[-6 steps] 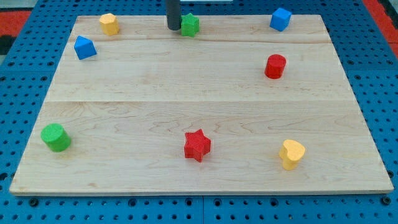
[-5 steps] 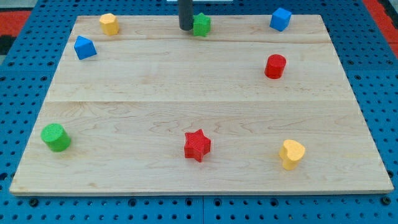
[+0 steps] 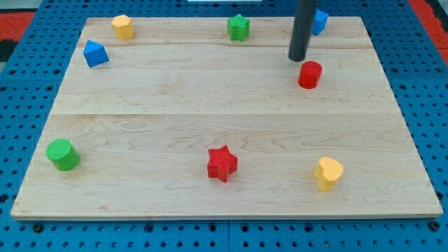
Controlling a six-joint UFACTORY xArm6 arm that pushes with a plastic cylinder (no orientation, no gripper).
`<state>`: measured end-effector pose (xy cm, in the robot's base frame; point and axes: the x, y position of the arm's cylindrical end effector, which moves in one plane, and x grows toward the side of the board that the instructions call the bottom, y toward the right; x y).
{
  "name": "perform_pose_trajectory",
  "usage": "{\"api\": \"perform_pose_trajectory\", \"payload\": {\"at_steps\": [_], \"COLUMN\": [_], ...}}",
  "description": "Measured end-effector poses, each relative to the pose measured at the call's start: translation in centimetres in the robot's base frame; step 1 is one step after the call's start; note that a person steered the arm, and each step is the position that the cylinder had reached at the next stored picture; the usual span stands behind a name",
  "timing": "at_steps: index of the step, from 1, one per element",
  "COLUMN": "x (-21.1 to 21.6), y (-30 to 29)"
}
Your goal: Slide the red circle towards bottom right
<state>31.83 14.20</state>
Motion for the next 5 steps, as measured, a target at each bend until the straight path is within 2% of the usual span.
{"api": "perform_pose_trajectory", "payload": {"at_steps": [1,3,4,5], "x": [2.4,6.4,6.8,10.2], "y": [0.1,3.7,3.0,1.5]}}
